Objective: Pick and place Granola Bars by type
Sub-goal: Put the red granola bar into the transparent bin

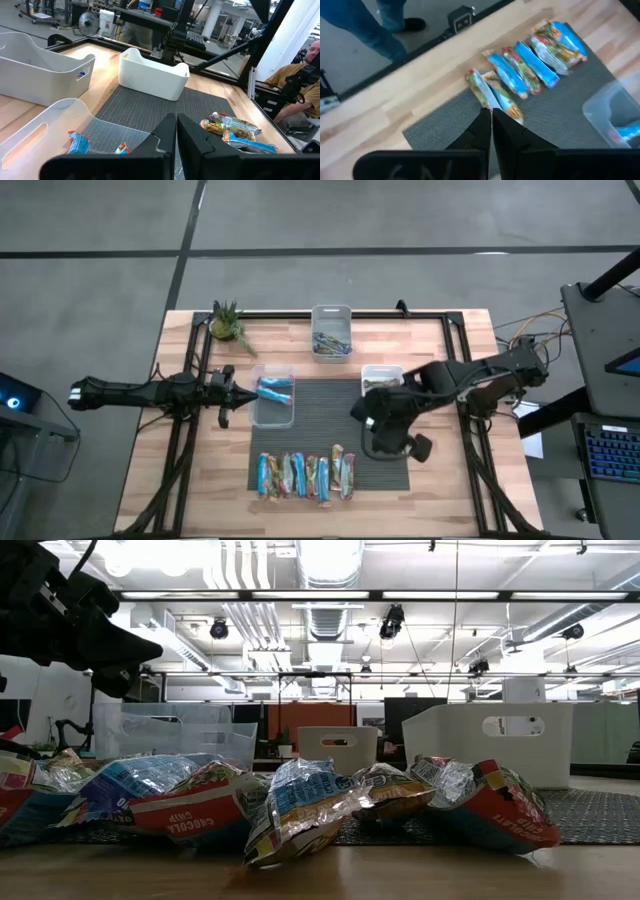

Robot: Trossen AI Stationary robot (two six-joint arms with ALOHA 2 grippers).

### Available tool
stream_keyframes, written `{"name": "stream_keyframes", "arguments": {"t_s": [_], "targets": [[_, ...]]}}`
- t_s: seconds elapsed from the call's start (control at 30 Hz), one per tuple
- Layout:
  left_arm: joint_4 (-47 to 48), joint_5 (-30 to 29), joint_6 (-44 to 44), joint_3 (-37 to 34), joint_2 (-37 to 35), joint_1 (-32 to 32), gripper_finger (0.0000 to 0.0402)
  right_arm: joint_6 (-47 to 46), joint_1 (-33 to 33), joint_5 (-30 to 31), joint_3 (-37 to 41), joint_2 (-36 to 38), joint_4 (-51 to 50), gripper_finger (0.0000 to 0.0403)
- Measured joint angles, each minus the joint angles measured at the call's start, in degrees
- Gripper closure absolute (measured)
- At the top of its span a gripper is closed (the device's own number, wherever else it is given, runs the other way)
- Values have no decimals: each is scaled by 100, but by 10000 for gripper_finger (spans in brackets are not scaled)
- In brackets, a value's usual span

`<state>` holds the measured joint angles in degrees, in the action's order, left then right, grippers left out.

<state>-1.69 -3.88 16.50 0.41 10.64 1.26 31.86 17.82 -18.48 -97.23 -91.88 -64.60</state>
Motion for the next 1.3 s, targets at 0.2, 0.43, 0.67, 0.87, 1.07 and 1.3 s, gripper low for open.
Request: {"name": "stream_keyframes", "arguments": {"t_s": [0.2, 0.43, 0.67, 0.87, 1.07, 1.3], "targets": [[0, 0, 2, 0, 0, -1, 402, -646, 291, 7, 255, -210, 434, 394], [0, 0, 2, 2, 2, 0, 402, -768, 559, 60, 302, -540, 725, 394], [0, -2, 2, 0, 2, -2, 402, -150, 782, 63, 396, -843, 962, 394], [0, 0, 2, 0, 2, 0, 402, 311, 814, 149, 431, -1120, 1016, 394], [0, 0, 2, 1, 1, 0, 402, 409, 805, 981, 436, -1347, 1026, 379], [0, -2, 2, 2, 2, -2, 402, 695, 805, 976, 466, -1485, 1035, 287]]}}
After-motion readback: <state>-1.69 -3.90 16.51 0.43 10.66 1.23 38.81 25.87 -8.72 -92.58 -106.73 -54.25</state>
